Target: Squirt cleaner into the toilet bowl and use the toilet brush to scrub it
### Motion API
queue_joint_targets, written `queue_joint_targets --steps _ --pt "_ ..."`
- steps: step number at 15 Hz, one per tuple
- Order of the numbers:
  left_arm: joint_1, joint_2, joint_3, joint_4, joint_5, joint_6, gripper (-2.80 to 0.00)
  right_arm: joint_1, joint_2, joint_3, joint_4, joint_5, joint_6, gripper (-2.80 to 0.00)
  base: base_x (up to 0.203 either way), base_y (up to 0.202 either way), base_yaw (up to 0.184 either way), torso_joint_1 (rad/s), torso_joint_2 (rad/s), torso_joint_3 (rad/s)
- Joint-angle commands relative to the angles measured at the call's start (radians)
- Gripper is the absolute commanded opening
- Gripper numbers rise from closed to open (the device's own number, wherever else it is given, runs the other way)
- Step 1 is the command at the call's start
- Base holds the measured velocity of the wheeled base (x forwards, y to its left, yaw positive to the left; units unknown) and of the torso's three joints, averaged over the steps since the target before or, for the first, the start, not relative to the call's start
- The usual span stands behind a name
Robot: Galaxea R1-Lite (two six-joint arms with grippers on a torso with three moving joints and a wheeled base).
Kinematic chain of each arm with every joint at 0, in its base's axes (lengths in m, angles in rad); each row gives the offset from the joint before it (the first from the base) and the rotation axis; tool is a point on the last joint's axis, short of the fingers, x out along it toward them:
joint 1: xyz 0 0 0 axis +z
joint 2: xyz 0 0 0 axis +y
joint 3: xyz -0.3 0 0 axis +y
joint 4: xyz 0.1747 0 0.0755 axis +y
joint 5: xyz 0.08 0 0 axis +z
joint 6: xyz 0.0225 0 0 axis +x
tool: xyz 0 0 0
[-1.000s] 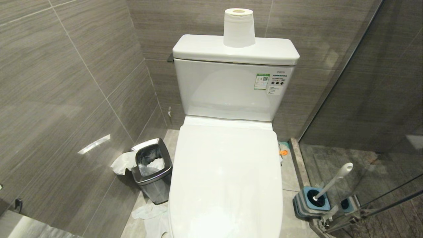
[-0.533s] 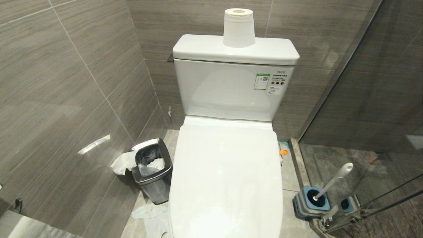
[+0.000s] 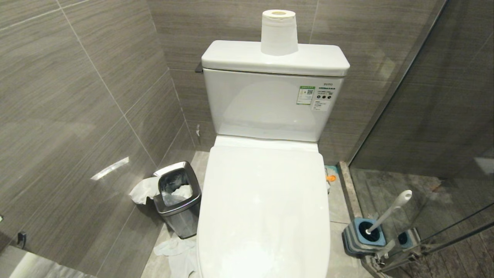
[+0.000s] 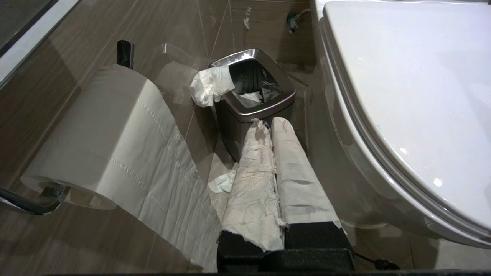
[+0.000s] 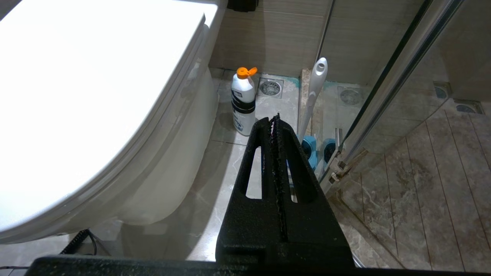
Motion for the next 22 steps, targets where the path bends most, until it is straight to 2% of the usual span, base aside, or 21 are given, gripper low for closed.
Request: queue_joint_targets --steps 1,22 --pt "0.000 0.002 0.002 0.000 0.000 0.000 -2.80 0.000 0.001 0.001 0.000 0.000 0.000 -2.80 0.000 0.000 0.000 0.000 0.00 0.000" --pt "0.000 0.002 0.002 0.000 0.000 0.000 -2.80 0.000 0.001 0.001 0.000 0.000 0.000 -2.80 0.000 0.000 0.000 0.000 0.00 0.000"
